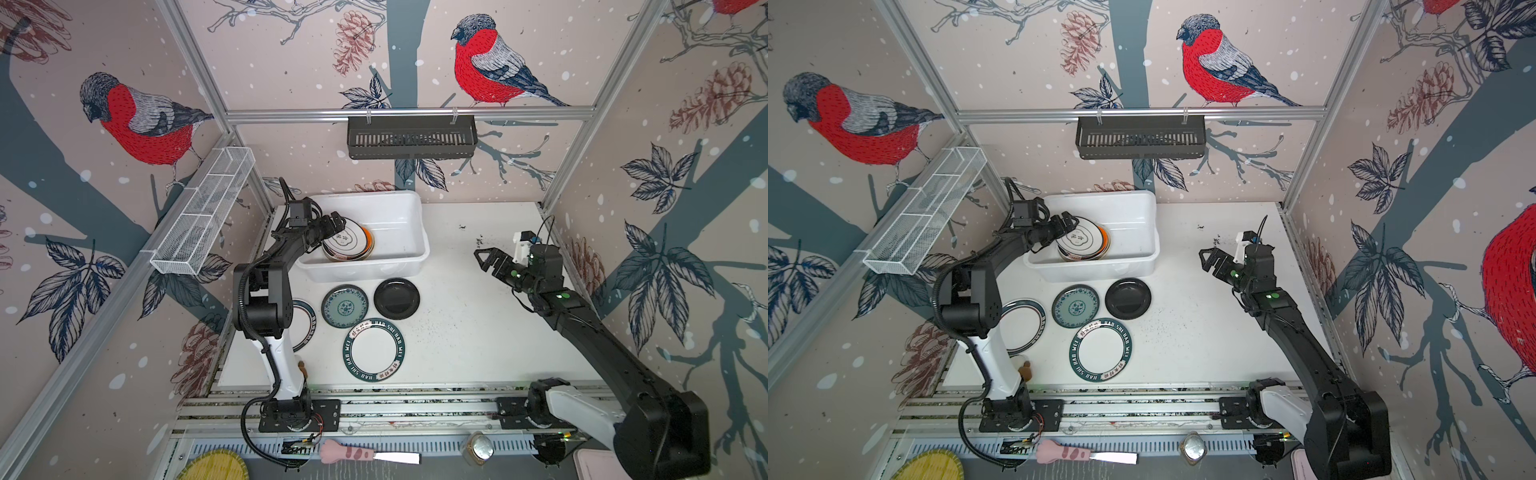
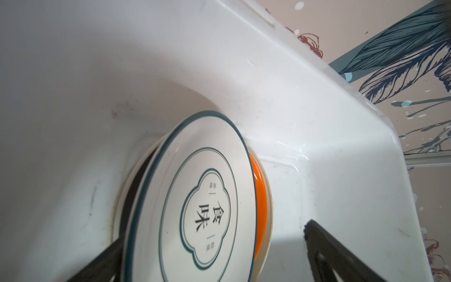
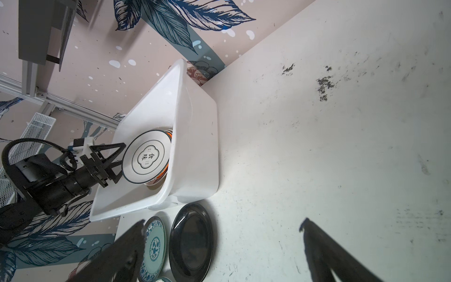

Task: Place the plates into the plastic bin on the countertop
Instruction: 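Release the white plate and raise the left gripper above the bin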

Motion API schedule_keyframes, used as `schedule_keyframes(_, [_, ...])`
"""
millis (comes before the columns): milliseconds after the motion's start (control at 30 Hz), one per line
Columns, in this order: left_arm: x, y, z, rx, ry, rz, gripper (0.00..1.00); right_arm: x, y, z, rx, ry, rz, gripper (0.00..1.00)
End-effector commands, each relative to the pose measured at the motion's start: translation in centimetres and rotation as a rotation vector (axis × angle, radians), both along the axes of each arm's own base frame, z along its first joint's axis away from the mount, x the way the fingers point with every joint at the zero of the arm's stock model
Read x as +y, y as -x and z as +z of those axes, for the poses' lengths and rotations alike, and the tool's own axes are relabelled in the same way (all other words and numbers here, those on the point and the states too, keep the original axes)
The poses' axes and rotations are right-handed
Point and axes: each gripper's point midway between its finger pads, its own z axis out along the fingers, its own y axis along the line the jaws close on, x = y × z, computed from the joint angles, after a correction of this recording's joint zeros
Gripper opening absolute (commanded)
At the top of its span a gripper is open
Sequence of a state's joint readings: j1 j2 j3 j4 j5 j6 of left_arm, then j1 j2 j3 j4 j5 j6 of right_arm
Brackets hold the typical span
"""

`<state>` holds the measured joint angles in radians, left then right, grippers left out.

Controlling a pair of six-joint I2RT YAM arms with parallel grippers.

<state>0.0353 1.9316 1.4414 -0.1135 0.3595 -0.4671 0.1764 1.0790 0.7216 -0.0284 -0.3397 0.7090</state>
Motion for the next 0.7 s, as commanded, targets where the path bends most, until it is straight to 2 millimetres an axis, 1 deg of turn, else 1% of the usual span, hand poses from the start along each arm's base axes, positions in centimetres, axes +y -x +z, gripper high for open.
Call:
schedule_keyframes(0, [-0.1, -0.4, 2.3, -0.065, -0.020, -0.014, 0.97, 0.7, 0.2, 0.1, -0.006, -0.009, 0.040, 1.00])
schedule_keyframes(67, [-0.2, -0.3, 3.3, -0.086, -0.021, -0.016, 0.97, 0.9, 0.4, -0.3, 0.007, -0.014, 0.044, 1.00])
schedule_keyframes(133, [-0.5, 0.0, 4.5, -0.116, -0.019, -0.020, 0.97, 1.4, 0.8, -0.8, 0.020, -0.045, 0.065, 1.00])
schedule_keyframes(233, [-1.0, 0.3, 5.7, -0.145, -0.026, -0.026, 0.97, 2.1, 1.1, -1.5, 0.035, -0.068, 0.079, 1.00])
schedule_keyframes(333, [-0.9, 0.4, 6.2, -0.139, -0.043, -0.018, 0.97, 2.5, 1.3, -1.7, 0.041, -0.067, 0.091, 0.99])
schedule_keyframes(500, [0.0, 0.8, 7.0, -0.130, -0.112, 0.024, 0.97, 3.0, 1.4, -1.4, 0.032, -0.060, 0.102, 0.99])
schedule_keyframes(600, [0.1, 1.3, 8.1, -0.153, -0.123, 0.028, 0.97, 3.6, 1.6, -1.4, 0.020, -0.051, 0.121, 0.99])
schedule_keyframes(667, [-0.2, 1.9, 9.0, -0.176, -0.131, 0.027, 0.97, 4.1, 1.7, -1.8, 0.026, -0.040, 0.139, 1.00])
